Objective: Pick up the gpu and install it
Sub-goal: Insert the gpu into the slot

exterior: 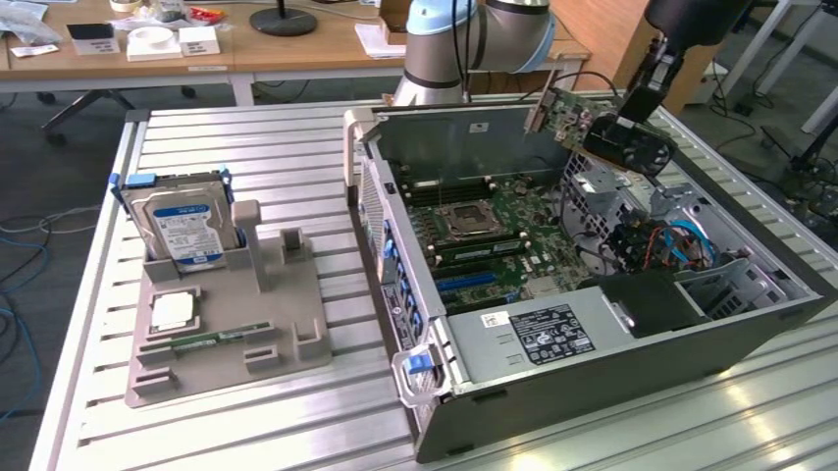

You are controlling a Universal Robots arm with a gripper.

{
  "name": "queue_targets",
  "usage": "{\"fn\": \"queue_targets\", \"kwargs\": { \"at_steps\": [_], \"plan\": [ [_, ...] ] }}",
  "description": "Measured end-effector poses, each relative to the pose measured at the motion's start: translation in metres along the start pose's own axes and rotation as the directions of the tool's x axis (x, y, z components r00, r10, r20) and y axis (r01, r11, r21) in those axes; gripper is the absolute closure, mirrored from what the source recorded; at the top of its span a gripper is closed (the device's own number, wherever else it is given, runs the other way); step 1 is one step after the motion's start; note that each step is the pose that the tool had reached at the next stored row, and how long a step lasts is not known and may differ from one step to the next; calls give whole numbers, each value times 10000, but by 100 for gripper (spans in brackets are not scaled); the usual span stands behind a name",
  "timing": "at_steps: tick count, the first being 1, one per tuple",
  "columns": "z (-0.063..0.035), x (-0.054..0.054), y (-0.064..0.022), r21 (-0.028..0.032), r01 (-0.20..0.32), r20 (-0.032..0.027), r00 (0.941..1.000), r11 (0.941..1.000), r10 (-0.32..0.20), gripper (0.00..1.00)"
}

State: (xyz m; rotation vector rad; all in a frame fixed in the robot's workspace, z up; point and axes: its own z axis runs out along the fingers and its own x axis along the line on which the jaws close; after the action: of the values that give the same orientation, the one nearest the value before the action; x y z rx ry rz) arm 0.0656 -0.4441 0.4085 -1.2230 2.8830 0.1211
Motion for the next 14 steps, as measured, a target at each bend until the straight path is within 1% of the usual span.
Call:
{"fn": "queue_targets", "kwargs": {
  "at_steps": [4, 7, 11, 14],
  "plan": [
    [0, 0, 0, -17, 456, -32, 9990, 9990, -457, 73],
    [-1, 0, 0, -30, 794, -54, 9968, 9968, -794, 73],
    [0, 0, 0, -52, 1257, -84, 9920, 9921, -1257, 73],
    [0, 0, 0, -67, 1590, -105, 9872, 9873, -1591, 73]
  ]
}}
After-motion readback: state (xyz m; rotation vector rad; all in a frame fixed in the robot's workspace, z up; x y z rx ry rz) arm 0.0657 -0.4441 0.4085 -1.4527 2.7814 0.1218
